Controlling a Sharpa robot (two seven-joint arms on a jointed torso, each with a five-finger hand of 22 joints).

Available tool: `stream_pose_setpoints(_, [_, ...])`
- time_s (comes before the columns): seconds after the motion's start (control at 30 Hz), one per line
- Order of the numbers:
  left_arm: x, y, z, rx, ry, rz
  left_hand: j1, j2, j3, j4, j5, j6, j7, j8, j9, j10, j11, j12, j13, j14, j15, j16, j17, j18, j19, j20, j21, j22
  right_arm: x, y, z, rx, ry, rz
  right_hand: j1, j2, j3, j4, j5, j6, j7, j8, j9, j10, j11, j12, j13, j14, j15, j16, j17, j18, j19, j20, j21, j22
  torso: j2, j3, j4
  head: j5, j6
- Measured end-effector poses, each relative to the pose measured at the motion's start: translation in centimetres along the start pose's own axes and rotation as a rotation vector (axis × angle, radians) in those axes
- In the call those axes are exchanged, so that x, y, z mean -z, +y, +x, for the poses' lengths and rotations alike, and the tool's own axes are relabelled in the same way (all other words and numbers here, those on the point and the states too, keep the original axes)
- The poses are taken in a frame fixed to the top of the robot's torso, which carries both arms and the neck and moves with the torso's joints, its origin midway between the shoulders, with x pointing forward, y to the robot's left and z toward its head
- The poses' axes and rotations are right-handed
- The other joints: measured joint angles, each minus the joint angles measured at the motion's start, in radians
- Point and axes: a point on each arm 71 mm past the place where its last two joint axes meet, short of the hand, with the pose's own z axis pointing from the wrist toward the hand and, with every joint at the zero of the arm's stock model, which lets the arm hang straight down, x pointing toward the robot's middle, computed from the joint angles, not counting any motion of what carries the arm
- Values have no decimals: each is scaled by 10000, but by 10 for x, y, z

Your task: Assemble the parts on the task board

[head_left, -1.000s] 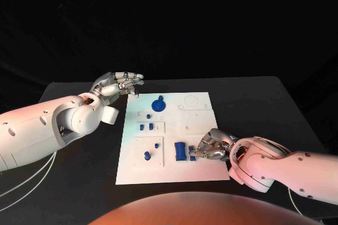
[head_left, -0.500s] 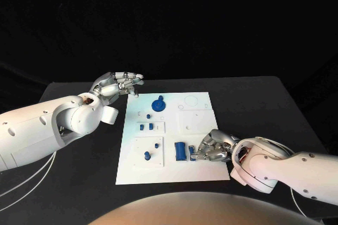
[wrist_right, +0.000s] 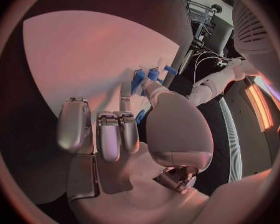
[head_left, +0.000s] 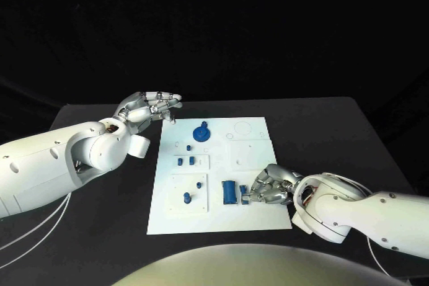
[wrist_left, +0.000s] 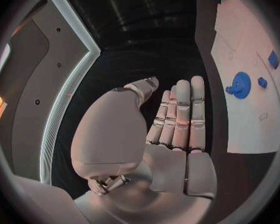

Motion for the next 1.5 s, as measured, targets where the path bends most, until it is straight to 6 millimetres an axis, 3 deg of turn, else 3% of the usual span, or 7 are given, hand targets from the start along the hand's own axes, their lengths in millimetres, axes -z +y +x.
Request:
stream_pose_setpoints(0.8, [0, 0, 0, 1, 8, -30, 41, 41, 1, -1, 0, 0, 0, 0, -2, 1, 0, 0, 0, 0, 0, 0, 1, 0, 0, 0, 0, 1, -11, -2, -3, -29, -171, -199, 304, 38, -69, 69, 41, 0, 0, 0, -49, 0, 0, 0, -3, 0, 0, 0, -2, 0, 0, 0, -49, -3, -8, 0, -15, 32, 0])
stream_pose_setpoints(0.9, [0, 0, 0, -3, 0, -32, 41, 41, 0, -1, 0, 0, 0, 0, -2, 1, 1, 0, 0, 0, 0, 0, 1, 0, 0, 0, 0, 1, -9, 0, -5, -224, -303, -450, 370, -27, -219, 171, 40, -151, 98, 0, -96, 0, 0, -144, -3, 0, 0, 0, -3, 0, 0, 0, -293, -4, -23, 0, -21, 33, 0])
stream_pose_setpoints(1.1, [-2, 2, -2, -24, -64, -56, 41, 41, -40, 40, 0, 0, 0, 0, -2, 1, 1, 0, -10, 0, 0, 0, -14, 0, 0, 0, -47, -16, -10, 7, -27, -1056, -1020, -1506, 709, -117, -837, 344, 41, -1122, 537, -591, -336, -3, 360, -1456, -3, 17, 271, -475, -3, 16, -405, 241, -2286, -5, -73, -43, -37, 26, 0])
stream_pose_setpoints(1.23, [-3, 6, -4, 9, -187, -93, 41, 41, -98, 98, 0, -2, -2, 0, 17, -56, 57, 49, -33, -531, 51, -390, -185, 1, -192, 63, -380, -172, -19, 10, -53, -1809, -1730, -2262, 1269, 14, -1122, 399, 40, -1555, 764, -856, -429, -85, 583, -3119, -4, 28, 425, -1116, -107, 428, -1164, 416, -4733, -6, -171, -100, -58, 25, 0])
stream_pose_setpoints(1.33, [-5, 10, -7, 77, -356, -80, 88, -7, -66, 209, 0, -23, -23, 0, 70, -76, 77, 98, -111, -1377, 185, -1614, -775, 1, -895, 205, -1273, -636, -34, 8, -79, -2510, -2362, -2598, 1745, 132, -1212, 441, 40, -1891, 921, -994, -462, -1316, 760, -5893, -175, -416, 658, -2410, -1947, 923, -2368, 585, -8026, -458, -282, -162, -79, 41, 0])
stream_pose_setpoints(1.4, [-7, 12, -8, 130, -479, -51, 89, -7, -37, 293, 0, -23, -23, 0, 104, -77, 78, -89, -260, -1683, 325, -2697, -1247, 0, -1363, 387, -2076, -1077, -43, 7, -98, -3001, -2795, -2727, 2069, 222, -1213, 442, 40, -2096, 1033, -1043, -490, -2472, 894, -8281, -1217, -1207, 777, -3749, -3663, 931, -2868, 715, -9043, -923, -343, -198, -79, 42, 0])
stream_pose_setpoints(1.5, [-11, 17, -12, 225, -768, 29, 146, -65, 74, 403, 0, -75, -75, 0, 125, 150, 199, -692, -390, -1596, 454, -4350, -1795, 0, -1724, 718, -3513, -1976, -60, 3, -124, -3849, -3480, -2876, 2820, 272, -670, 551, 40, -2597, 1343, -1303, -813, -3844, 1263, -11181, -3786, -3228, 1186, -6960, -6527, 932, -3924, 1133, -10451, -2134, -442, -229, -79, 42, 83])
